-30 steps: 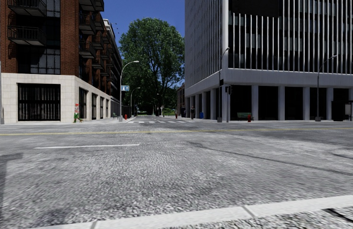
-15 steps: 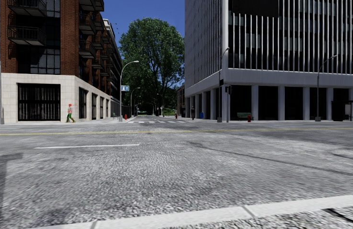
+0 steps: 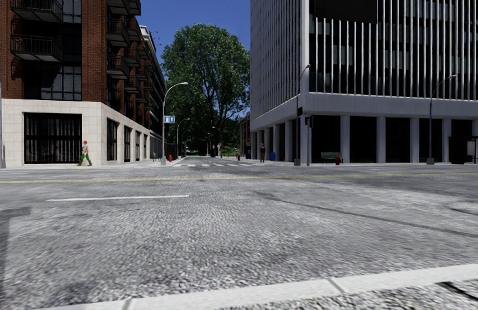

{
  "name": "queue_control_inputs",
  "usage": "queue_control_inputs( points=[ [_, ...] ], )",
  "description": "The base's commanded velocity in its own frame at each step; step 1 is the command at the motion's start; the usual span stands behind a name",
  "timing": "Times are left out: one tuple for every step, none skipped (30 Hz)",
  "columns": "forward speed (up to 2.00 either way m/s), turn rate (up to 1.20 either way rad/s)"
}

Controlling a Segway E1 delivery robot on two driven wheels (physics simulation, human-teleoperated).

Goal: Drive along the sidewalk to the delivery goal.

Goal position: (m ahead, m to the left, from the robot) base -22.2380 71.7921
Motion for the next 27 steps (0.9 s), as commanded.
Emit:
queue_control_inputs(
  points=[
    [-0.15,0.00],
    [-0.16,0.00],
    [-0.16,0.00],
    [-0.16,0.00],
    [-0.16,0.00],
    [-0.16,0.00],
    [-0.16,0.00],
    [-0.16,0.00],
    [-0.16,0.00],
    [-0.16,0.00],
    [-0.16,0.00],
    [-0.16,0.00],
    [-0.16,0.00],
    [-0.16,0.00],
    [-0.16,0.00],
    [-0.16,0.00],
    [-0.16,0.00],
    [-0.16,0.00],
    [-0.16,0.00],
    [-0.16,0.09],
    [-0.16,0.09],
    [-0.16,0.21],
    [-0.16,0.27],
    [-0.16,0.28],
    [-0.16,0.28],
    [-0.16,0.31],
    [-0.16,0.37]
  ],
)
